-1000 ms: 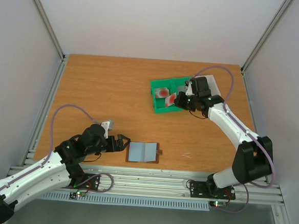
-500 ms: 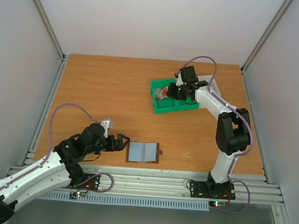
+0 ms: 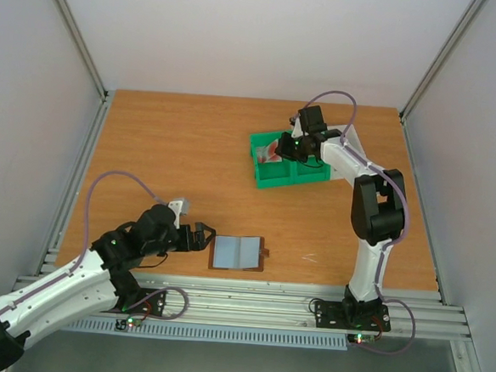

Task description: Take the credit cards out of the card holder

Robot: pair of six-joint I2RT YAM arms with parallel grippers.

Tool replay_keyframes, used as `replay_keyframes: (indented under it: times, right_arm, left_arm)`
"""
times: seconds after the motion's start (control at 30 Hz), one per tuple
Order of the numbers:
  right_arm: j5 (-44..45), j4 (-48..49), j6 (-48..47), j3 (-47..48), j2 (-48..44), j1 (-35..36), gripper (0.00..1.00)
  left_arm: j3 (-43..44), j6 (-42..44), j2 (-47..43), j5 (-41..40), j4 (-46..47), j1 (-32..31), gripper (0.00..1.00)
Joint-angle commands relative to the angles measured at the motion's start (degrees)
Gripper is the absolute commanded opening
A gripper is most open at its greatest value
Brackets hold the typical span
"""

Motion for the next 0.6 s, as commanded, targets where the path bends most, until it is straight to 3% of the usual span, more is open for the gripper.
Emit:
replay_keyframes:
  times: [0.0, 0.23, 0.57]
  right_arm:
    - [-1.58, 1.76, 1.79, 2.14, 1.53, -1.24, 0.02]
    - [-1.14, 2.88, 3.82, 2.01, 2.93, -1.70, 0.11]
    - [0.96, -0.11, 2.93, 4.45, 3.07, -1.78, 0.15]
  left_arm:
    - [0.78, 0.54, 0.65, -0.64, 1.69, 0.19, 0.99]
    - [0.37, -0.07, -0.29, -1.93, 1.68, 0.19, 0.99]
    - [0.85, 0.42, 2.02, -1.65, 1.13, 0.15, 0.94]
